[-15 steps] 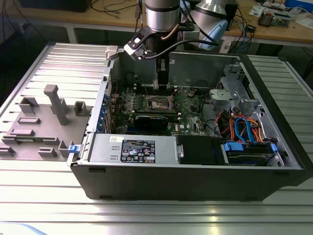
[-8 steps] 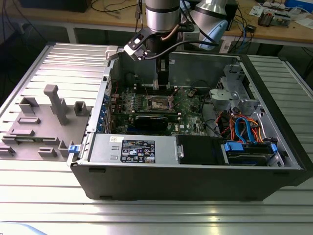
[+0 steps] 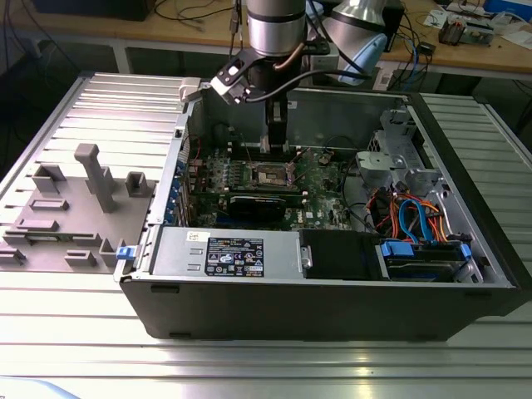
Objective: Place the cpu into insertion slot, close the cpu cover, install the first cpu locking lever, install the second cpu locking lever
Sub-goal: 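Place the cpu into insertion slot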
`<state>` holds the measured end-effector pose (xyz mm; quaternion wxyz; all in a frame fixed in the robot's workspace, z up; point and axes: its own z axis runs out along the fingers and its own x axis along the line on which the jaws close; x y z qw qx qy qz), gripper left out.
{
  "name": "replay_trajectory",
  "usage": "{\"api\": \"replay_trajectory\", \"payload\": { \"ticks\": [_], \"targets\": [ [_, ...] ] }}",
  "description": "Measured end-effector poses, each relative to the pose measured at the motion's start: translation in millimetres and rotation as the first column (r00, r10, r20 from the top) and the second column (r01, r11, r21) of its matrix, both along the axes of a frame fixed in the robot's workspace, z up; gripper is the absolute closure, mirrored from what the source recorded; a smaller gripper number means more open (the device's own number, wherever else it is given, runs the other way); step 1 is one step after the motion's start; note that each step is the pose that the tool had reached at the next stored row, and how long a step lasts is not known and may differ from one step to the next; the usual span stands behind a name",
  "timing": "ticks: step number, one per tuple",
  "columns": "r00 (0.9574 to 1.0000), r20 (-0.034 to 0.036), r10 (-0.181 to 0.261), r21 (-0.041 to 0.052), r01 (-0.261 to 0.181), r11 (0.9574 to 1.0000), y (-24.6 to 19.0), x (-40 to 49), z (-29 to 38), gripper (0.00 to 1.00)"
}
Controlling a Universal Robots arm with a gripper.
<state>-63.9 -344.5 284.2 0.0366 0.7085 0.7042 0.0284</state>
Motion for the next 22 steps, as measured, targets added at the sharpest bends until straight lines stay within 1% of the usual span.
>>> {"api": "replay_trajectory", "payload": {
  "ticks": [3, 8, 12, 13, 14, 20, 22],
  "targets": [
    [1.0000, -0.0001, 0.000, 0.0000, 0.000, 1.0000, 0.0, 0.0, -1.7, 0.46],
    [1.0000, -0.0002, 0.000, -0.0002, 0.000, 1.0000, 0.1, 0.0, -8.9, 0.46],
    [1.0000, -0.0001, 0.000, -0.0001, 0.000, 1.0000, 0.1, -0.1, -19.4, 0.46],
    [1.0000, -0.0002, 0.000, -0.0002, 0.000, 1.0000, 0.1, -0.1, -27.4, 0.46],
    [1.0000, -0.0001, 0.000, -0.0001, 0.000, 1.0000, 0.2, -0.1, -31.2, 0.46],
    [1.0000, -0.0001, 0.000, -0.0002, 0.000, 1.0000, 1.1, -0.1, -42.6, 0.46],
    [1.0000, -0.0001, 0.000, -0.0001, 0.000, 1.0000, 1.4, -0.1, -47.6, 0.46]
  ]
}}
